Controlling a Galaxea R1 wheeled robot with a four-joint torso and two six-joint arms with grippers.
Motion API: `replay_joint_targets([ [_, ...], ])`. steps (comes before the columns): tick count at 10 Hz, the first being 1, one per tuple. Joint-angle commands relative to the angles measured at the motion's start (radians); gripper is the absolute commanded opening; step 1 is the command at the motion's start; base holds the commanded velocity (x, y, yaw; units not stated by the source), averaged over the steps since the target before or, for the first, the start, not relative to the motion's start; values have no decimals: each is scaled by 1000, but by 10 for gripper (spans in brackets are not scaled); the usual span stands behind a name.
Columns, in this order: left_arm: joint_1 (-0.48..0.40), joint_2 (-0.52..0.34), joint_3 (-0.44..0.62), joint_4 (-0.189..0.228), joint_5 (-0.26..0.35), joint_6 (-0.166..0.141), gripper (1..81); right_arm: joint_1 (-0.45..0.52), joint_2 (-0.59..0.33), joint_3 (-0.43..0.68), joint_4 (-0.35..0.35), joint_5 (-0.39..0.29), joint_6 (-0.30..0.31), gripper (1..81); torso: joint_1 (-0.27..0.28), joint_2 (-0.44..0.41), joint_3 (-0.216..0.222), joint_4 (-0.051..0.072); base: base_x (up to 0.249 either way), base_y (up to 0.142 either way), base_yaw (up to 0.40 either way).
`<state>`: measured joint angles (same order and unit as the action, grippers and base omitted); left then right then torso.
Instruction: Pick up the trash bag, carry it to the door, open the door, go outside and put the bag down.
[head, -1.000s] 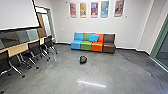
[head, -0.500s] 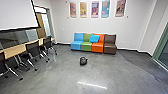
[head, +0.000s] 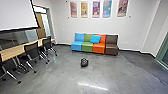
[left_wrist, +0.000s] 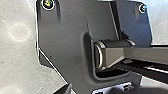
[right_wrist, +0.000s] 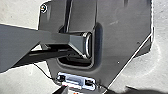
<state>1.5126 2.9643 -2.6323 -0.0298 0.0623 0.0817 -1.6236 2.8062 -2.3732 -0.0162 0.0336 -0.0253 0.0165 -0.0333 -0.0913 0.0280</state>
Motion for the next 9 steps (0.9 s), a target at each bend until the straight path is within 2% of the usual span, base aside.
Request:
replay_joint_targets([
  [1,-36,-5,3,-4,67,7,811,27,-12,14,-8,-60,-4,811,0,0,0,0,202,89,0],
  [5,-36,-5,2,-4,67,7,811,26,-14,14,-8,-61,-5,811,0,0,0,0,200,83,0],
  [9,-36,-5,5,-4,67,7,811,30,-15,14,2,-74,4,811,0,0,0,0,191,0,0],
])
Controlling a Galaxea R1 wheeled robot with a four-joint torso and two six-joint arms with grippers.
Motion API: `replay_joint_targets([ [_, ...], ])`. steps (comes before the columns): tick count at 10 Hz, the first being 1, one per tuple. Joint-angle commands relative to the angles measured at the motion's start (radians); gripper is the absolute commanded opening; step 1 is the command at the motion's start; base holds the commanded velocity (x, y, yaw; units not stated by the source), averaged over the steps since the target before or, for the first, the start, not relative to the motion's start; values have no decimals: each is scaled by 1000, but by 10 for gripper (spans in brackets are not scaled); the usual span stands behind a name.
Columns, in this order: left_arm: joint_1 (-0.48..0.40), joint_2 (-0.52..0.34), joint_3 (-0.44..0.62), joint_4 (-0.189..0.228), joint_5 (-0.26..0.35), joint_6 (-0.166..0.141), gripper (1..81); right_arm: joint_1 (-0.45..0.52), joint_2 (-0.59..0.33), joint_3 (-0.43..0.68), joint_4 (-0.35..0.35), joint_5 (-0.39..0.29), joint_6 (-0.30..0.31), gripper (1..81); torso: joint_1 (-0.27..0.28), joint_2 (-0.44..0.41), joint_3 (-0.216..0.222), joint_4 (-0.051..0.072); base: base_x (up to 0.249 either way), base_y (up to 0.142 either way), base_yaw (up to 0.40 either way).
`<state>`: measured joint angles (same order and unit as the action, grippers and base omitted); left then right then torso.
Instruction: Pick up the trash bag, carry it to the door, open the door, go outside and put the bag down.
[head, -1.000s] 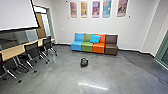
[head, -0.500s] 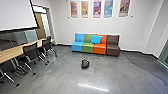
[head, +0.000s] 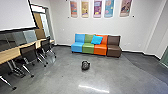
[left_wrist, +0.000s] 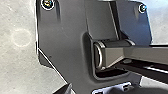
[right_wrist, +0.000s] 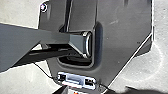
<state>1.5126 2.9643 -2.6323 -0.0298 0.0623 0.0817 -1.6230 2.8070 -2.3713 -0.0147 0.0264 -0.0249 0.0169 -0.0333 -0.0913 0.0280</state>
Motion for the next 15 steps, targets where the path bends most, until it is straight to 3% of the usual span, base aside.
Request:
replay_joint_targets([
  [1,-36,-5,5,-4,67,9,811,30,-18,12,1,-66,6,811,0,0,0,0,189,0,0],
  [15,-36,-3,5,-2,67,7,811,33,-19,18,1,-69,6,811,0,0,0,0,187,0,0],
])
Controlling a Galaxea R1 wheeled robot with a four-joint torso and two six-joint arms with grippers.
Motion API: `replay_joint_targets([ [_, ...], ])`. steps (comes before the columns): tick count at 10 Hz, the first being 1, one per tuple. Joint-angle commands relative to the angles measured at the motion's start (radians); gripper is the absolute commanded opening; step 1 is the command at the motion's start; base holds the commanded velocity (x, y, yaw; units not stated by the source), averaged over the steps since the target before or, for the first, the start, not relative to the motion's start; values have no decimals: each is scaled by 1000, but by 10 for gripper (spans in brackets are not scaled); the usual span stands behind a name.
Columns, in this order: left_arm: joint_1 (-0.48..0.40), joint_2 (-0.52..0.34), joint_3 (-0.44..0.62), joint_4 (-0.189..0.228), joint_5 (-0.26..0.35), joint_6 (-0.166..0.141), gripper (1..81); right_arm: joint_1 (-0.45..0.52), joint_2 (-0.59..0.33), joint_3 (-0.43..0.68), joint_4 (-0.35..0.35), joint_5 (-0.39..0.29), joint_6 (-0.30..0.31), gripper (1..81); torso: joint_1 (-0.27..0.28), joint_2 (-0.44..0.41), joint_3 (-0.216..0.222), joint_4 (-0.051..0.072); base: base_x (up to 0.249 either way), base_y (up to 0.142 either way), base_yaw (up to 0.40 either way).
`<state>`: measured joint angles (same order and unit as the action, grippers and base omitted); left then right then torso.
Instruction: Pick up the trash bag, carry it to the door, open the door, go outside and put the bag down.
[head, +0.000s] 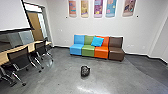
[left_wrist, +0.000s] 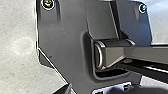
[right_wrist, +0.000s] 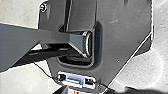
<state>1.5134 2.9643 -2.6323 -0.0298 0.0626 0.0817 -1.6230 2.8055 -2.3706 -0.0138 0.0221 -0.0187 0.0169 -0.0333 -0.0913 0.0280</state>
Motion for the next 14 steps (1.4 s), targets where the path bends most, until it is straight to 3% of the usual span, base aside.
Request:
replay_joint_targets([
  [1,-37,-3,5,-2,66,7,811,33,-16,18,0,-65,0,811,0,0,0,0,186,0,0],
  [14,-37,-2,2,-2,66,7,811,31,-16,12,-6,-64,-3,811,0,0,0,0,181,0,0],
])
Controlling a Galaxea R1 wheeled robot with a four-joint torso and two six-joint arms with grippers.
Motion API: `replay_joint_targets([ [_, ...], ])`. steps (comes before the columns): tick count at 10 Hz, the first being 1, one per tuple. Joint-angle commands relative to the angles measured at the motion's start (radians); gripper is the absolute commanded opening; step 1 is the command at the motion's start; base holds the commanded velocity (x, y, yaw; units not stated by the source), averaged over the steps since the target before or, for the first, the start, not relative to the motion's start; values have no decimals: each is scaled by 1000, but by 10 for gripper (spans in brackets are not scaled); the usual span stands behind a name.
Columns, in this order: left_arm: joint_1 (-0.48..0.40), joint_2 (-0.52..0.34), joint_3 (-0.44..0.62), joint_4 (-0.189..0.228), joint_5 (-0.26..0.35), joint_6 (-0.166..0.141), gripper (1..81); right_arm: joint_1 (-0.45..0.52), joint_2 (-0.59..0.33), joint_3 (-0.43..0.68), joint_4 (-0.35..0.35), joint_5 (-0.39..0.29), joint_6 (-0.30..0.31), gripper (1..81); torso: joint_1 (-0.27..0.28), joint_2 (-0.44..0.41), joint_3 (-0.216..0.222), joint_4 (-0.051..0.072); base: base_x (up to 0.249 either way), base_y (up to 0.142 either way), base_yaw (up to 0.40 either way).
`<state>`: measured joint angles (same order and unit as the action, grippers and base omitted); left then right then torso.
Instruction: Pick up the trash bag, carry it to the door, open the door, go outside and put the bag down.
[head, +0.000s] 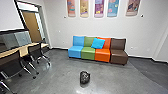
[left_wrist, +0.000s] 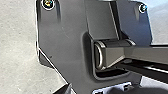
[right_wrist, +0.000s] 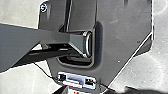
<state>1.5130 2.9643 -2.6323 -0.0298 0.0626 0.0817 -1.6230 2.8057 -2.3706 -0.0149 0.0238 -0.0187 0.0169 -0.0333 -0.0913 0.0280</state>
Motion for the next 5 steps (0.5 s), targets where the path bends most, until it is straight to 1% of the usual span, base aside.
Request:
replay_joint_targets([
  [1,-36,-2,2,-2,66,9,811,31,-16,12,-5,-65,-3,811,0,0,0,0,174,0,0],
  [5,-36,-2,0,-2,66,9,811,33,-18,12,-5,-65,-3,811,0,0,0,0,173,0,0],
])
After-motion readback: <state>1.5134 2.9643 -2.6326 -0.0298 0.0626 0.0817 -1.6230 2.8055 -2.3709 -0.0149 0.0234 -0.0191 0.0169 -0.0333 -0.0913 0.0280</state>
